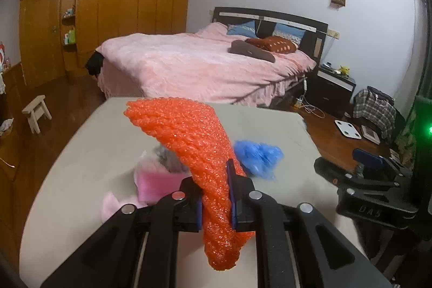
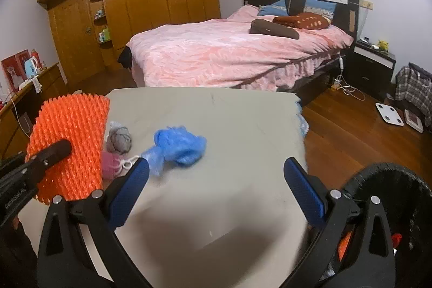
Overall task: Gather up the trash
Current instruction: 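Grasp the second orange mesh net on the table with the left gripper, then grasp the blue plastic bag with the right gripper while the left gripper holds the orange net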
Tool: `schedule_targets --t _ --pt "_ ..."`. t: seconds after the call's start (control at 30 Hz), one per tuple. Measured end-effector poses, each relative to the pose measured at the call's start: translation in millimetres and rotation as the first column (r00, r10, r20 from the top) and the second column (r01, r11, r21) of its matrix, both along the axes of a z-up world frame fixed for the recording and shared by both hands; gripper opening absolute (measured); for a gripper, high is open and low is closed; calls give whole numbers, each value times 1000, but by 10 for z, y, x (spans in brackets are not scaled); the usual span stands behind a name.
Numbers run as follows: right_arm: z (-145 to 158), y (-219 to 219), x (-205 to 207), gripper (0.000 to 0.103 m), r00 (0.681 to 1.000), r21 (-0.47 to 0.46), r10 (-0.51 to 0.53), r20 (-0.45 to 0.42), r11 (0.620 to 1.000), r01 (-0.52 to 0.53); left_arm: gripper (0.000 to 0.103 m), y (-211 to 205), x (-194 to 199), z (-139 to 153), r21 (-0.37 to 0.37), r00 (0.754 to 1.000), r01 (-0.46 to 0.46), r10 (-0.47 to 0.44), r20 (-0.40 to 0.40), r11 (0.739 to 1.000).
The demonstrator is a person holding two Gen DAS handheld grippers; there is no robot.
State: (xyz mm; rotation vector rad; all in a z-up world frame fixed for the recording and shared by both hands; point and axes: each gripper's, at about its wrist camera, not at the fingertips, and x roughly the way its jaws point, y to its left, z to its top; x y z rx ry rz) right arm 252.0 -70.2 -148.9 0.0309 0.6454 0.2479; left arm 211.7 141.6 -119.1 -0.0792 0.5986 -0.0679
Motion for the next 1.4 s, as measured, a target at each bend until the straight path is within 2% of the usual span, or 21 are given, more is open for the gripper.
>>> schedule_targets --t 0.13,0.37,0.67,0.73,0.8,0.83,0.9,1.0,1.13,1.4 --pt "-35 159 210 97 1000 0 19 -10 1000 -19 14 104 169 -42 3 1000 -16 16 -1 1000" --pt "-264 424 697 97 997 -4 33 -75 999 -33 14 307 407 -106 10 999 -48 48 3 999" --pt "-537 625 994 96 987 -15 54 -154 998 -57 14 419 468 -189 14 999 -48 48 -3 999" --pt "-582 652 1015 89 983 -5 69 -171 997 -71 14 445 477 -200 10 999 -51 51 -8 999" --pt "-623 686 1007 72 976 7 99 -195 995 -100 14 449 488 -203 6 999 -53 53 -10 999" --pt "-635 694 1001 68 973 13 109 -204 994 -108 14 445 485 -204 6 998 -54 54 -10 999" --pt "-653 718 970 48 965 35 141 -222 990 -137 14 441 488 -200 7 998 -54 54 -11 999" --pt "-609 730 918 43 964 43 155 -215 988 -149 14 422 478 -176 11 999 -51 52 -7 999" --pt "-450 678 788 43 972 50 153 -179 988 -146 14 392 428 -101 17 999 -49 49 6 999" --pt "44 405 504 43 989 75 115 -97 991 -108 14 275 231 128 20 998 -27 26 50 999"
